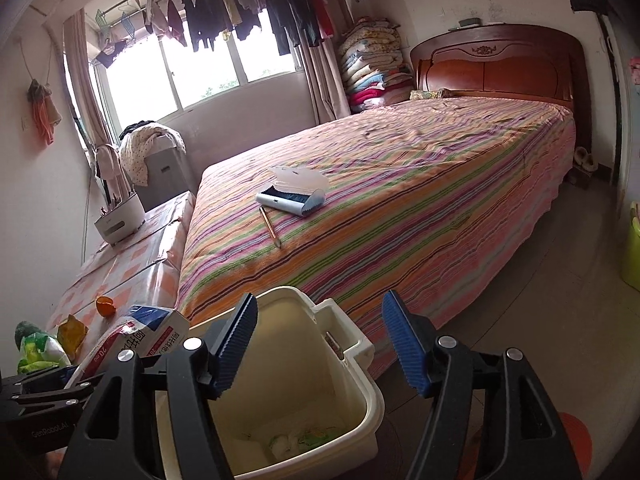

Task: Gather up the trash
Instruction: 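Lower the medicine box into the cream bin and open the left tool, then grasp the pill bottle with the left tool while the right tool grasps the green bag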

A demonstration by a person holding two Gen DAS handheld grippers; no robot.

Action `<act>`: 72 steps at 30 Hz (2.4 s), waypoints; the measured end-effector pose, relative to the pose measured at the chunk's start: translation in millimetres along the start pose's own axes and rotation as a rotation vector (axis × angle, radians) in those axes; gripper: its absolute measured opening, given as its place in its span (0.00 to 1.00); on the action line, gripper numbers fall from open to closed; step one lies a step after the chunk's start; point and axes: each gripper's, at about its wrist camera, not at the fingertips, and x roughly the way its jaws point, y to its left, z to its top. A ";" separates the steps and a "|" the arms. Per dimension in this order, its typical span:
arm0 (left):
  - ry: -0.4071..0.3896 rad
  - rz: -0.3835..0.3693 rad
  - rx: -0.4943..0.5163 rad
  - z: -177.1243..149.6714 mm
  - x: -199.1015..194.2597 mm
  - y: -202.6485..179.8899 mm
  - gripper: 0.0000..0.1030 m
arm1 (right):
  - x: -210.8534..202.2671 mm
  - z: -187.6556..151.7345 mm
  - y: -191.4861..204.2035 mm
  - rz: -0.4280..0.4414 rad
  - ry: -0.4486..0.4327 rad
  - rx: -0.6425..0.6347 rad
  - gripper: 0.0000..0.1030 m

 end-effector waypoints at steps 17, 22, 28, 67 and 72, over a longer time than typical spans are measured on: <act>-0.011 0.013 0.037 -3.6 7.7 -13.3 0.83 | -6.2 3.1 3.5 0.027 -0.034 0.016 0.61; -0.005 0.031 0.028 -1.7 4.3 -8.4 0.90 | -5.8 2.9 4.8 0.032 -0.033 0.018 0.61; -0.021 0.095 -0.024 2.3 -4.2 14.6 0.90 | -4.5 1.5 10.3 0.039 -0.028 0.012 0.61; -0.053 0.578 -0.657 -94.3 -151.6 323.3 0.93 | 23.5 -73.6 266.6 0.562 0.194 -0.399 0.72; 0.004 0.503 -0.739 -111.0 -138.4 346.7 0.93 | 25.0 -81.0 292.0 0.615 0.212 -0.454 0.72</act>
